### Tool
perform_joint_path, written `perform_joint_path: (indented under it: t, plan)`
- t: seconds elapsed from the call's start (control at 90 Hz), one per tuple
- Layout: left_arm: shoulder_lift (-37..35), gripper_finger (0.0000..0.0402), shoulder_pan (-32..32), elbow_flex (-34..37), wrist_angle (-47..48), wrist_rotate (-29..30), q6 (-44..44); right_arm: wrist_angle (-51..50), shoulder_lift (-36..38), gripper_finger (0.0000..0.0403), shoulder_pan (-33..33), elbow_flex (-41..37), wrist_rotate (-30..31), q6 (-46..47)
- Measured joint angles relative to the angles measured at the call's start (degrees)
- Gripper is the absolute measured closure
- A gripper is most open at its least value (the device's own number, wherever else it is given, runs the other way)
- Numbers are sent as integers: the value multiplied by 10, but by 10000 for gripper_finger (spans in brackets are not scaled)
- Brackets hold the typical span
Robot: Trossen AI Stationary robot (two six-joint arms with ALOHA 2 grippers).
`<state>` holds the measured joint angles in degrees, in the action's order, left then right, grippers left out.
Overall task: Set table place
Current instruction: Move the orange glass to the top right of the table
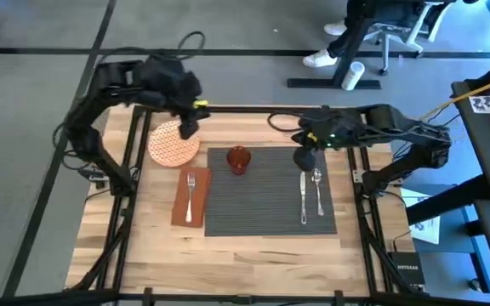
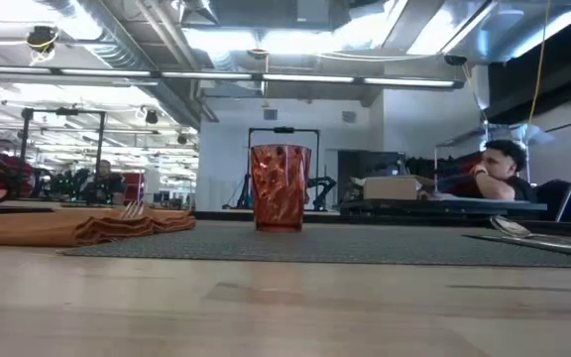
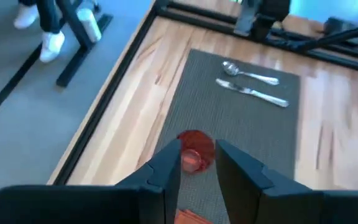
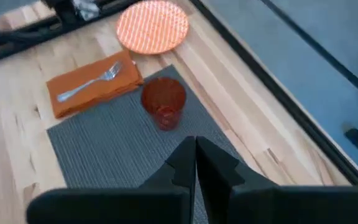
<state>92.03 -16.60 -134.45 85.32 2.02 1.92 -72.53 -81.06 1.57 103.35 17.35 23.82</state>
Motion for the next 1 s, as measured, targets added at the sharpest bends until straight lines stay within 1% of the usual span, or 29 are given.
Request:
perform_joint_path:
  t: [0.1, 0.222, 0.311, 0.433, 0.6, 0.722, 0.833, 1.0]
  plan:
    - [-14, 319, 9, 0, 15, 1, 21, 26, -22, 402, -11, 0, -25, -16]
    - [-24, 319, 18, 0, 38, 1, 55, 72, -46, 402, -13, 0, -30, -46]
    - [-24, 319, 23, 0, 48, 1, 69, 103, -61, 402, -13, 0, -20, -76]
    - [-24, 319, 31, 1, 47, 1, 68, 131, -73, 402, -13, 0, 3, -79]
    - [-24, 319, 33, 1, 47, 1, 67, 135, -74, 402, -13, 0, 31, -90]
    - [-24, 319, 32, 1, 47, 1, 67, 145, -74, 401, -13, 0, 31, -91]
    - [-24, 319, 32, 1, 47, 1, 65, 157, -74, 382, -13, 0, 31, -91]
    - [-23, 319, 32, 1, 47, 1, 64, 160, -74, 328, -13, 0, 32, -91]
